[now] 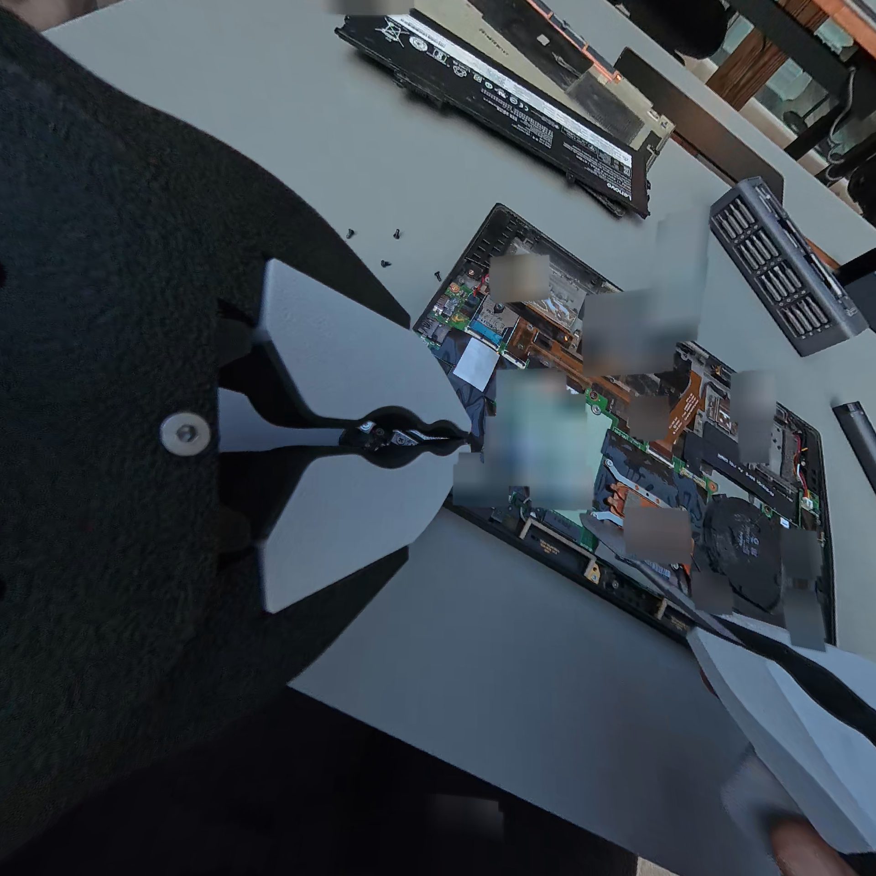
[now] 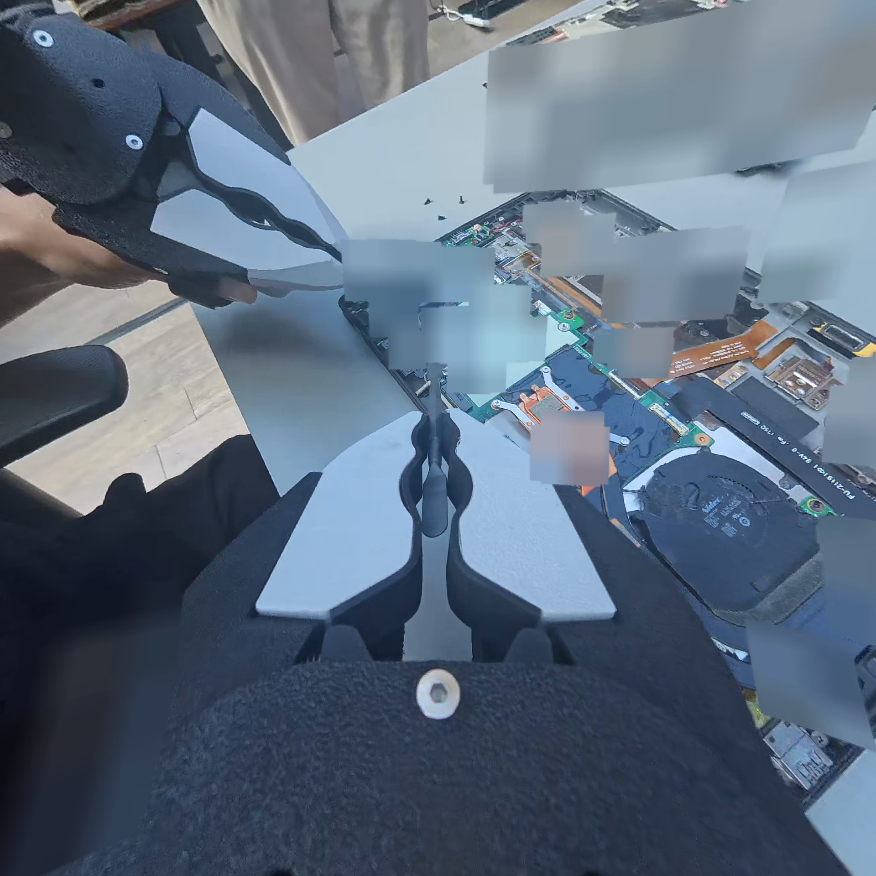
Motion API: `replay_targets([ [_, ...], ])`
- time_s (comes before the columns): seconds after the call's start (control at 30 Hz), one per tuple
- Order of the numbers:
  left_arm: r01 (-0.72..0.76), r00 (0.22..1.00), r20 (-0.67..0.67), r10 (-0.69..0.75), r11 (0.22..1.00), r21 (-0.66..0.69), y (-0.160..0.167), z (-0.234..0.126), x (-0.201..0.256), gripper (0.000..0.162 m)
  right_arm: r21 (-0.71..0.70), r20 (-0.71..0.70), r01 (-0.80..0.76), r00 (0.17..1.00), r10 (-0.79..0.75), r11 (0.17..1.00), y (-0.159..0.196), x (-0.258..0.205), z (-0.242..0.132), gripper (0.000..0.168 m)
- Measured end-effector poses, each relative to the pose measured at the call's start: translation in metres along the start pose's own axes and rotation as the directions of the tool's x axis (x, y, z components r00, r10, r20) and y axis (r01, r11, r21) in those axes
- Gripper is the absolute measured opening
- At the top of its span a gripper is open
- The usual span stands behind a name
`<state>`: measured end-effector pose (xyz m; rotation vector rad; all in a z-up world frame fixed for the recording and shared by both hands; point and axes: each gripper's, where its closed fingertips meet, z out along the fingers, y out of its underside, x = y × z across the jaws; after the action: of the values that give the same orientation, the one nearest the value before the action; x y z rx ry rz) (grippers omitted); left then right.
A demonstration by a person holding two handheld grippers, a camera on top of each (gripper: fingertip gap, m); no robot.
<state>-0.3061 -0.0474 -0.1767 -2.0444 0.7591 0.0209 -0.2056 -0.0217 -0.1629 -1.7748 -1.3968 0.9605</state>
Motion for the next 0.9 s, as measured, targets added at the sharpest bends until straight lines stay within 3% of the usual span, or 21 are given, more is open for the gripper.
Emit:
replay_targets([
  [0.13,-0.013,0.999,-0.049,0.014,1.0,0.027,-0.006,0.008,0.004,0.0,-0.023,-0.005,0.091,0.996,-0.091,0.996,-0.002,0.002,0.007,0.004],
  [0.37,-0.03,0.987,-0.157,0.037,0.998,0.052,-0.007,0.014,0.011,0.0,-0.123,0.328,0.195,0.933,-0.146,0.973,-0.012,0.019,0.015,0.004],
  [0.53,0.035,0.988,-0.151,-0.03,0.999,0.033,-0.001,0.014,0.004,0.0,-0.216,0.406,0.214,0.907,-0.112,0.953,-0.011,0.038,0.034,0.004],
  [0.9,0.091,0.976,-0.204,-0.081,0.995,0.041,-0.001,0.022,0.01,0.0,-0.188,0.474,0.245,0.871,-0.131,0.951,-0.008,0.047,0.036,0.004],
])
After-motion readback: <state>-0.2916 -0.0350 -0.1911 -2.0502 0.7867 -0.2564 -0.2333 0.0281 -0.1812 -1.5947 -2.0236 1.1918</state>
